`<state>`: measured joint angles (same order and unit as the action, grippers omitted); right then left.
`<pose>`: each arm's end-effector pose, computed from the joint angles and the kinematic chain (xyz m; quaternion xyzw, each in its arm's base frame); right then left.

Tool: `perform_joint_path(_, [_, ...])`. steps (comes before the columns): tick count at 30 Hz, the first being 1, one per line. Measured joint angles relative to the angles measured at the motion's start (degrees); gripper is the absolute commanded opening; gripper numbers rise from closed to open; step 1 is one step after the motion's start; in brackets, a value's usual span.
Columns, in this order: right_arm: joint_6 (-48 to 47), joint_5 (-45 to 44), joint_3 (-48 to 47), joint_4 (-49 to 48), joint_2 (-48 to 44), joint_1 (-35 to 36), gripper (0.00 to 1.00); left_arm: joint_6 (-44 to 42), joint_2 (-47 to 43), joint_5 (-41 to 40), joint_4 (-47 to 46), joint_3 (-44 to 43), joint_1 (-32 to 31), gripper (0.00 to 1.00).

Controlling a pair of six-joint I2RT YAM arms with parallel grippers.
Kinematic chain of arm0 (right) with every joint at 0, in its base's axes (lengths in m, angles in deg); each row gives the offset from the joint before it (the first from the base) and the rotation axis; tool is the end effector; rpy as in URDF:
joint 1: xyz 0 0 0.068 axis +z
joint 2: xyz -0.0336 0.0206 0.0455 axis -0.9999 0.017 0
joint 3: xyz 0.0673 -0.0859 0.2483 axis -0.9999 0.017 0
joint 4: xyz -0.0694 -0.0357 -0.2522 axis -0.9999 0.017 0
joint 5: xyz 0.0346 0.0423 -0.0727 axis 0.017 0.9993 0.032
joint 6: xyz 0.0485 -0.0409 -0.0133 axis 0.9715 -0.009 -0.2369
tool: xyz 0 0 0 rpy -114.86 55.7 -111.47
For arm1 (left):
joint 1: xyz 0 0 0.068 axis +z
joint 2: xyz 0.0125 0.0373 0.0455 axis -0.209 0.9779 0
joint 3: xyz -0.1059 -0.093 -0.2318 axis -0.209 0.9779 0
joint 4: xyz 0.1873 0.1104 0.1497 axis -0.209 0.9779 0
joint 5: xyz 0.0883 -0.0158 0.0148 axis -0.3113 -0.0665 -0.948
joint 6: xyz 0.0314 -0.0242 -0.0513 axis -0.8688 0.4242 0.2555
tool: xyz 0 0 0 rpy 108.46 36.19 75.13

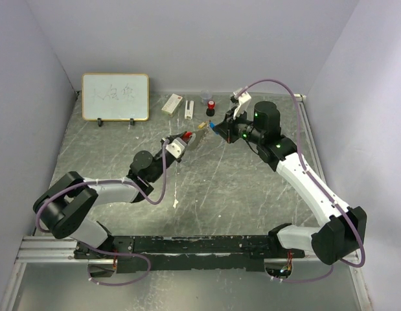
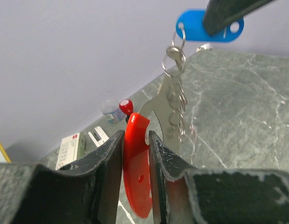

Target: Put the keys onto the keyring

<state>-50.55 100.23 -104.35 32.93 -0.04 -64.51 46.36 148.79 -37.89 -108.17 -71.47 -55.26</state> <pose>0.2678 0.1449 0.3542 -0.2497 0.7543 0.3134 0.5200 0.2327 -0.2170 0.2337 0.3086 0.5463 -0.1675 0.7605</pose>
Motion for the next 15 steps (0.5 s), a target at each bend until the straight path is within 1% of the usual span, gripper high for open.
perform_joint_path(9, [-2.1,-1.1,-0.5,2.9,0.1,-0.1,0.0,0.2,-5.8,0.0,1.1,0.0,0.0,0.38])
perform_joint_path(15, [-2.9,-1.9,-0.5,3.3,0.1,-0.1,0.0,0.5,-6.6,0.4,2.0,0.0,0.0,0.37])
